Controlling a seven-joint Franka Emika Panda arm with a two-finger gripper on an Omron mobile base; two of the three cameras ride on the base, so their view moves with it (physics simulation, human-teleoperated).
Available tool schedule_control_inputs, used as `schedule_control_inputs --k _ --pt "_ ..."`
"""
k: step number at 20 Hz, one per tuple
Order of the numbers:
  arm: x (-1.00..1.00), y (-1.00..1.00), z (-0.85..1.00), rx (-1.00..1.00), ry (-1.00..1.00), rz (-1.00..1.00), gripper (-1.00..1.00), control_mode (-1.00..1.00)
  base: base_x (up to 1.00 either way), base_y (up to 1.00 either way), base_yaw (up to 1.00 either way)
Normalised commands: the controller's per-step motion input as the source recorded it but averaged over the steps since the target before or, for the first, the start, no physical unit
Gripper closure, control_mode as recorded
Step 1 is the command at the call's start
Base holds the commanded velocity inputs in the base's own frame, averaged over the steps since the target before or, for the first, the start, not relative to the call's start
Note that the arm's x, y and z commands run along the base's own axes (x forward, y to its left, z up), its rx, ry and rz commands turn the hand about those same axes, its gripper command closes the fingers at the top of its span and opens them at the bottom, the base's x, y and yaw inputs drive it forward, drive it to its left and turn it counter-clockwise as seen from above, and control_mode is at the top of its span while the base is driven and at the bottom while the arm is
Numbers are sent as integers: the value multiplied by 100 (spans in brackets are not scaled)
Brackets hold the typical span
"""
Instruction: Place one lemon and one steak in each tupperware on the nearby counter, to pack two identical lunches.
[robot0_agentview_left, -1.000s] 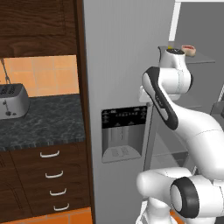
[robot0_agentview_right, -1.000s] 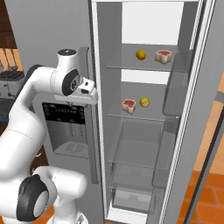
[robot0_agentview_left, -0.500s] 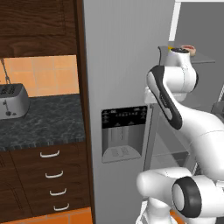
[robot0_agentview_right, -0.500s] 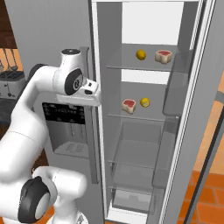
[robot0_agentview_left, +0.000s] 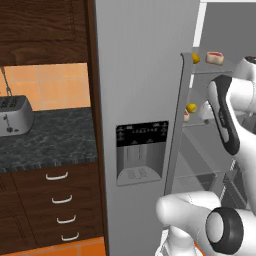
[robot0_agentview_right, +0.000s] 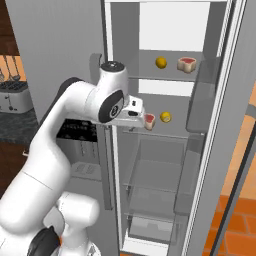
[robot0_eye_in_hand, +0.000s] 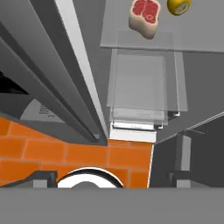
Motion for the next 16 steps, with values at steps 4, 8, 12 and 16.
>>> schedule_control_inputs --k 4,8,12,16 --pt "40 -32 -1 0 -15 22 -100 -100 0 0 0" --pt "100 -79 -11 2 -12 15 -100 -100 0 0 0" --pt "100 -61 -13 18 -10 10 -100 -100 0 0 0" --pt "95 -6 -21 9 -4 5 -100 -100 0 0 0"
